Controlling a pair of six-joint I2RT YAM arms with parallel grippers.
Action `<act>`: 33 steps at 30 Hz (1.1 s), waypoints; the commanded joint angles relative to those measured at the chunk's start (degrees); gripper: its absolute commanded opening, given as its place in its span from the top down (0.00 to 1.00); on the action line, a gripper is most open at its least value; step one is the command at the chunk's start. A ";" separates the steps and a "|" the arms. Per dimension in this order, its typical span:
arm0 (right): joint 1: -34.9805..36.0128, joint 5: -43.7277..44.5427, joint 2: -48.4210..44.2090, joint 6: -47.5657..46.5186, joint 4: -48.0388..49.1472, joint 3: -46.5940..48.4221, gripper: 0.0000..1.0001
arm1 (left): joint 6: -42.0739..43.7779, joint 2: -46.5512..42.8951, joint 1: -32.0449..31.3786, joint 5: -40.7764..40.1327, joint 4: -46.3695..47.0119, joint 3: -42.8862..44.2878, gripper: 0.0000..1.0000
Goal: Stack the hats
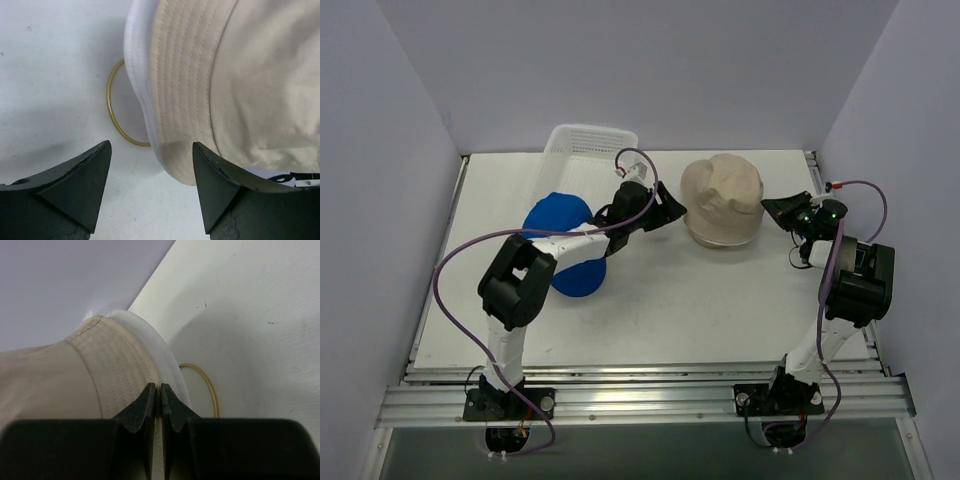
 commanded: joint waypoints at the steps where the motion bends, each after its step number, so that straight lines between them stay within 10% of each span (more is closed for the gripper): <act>1: 0.30 2.88 -1.53 -4.08 -4.60 2.13 1.00 | -0.07 -3.99 1.08 -1.36 0.87 2.54 0.26; 18: 0.22 4.64 -1.88 -8.91 -10.84 4.86 1.00 | -1.12 3.30 2.57 0.40 -3.53 16.16 0.25; 33: 0.13 3.68 -1.71 -10.24 -10.85 5.82 1.00 | -1.30 11.91 3.45 6.29 10.53 17.66 0.27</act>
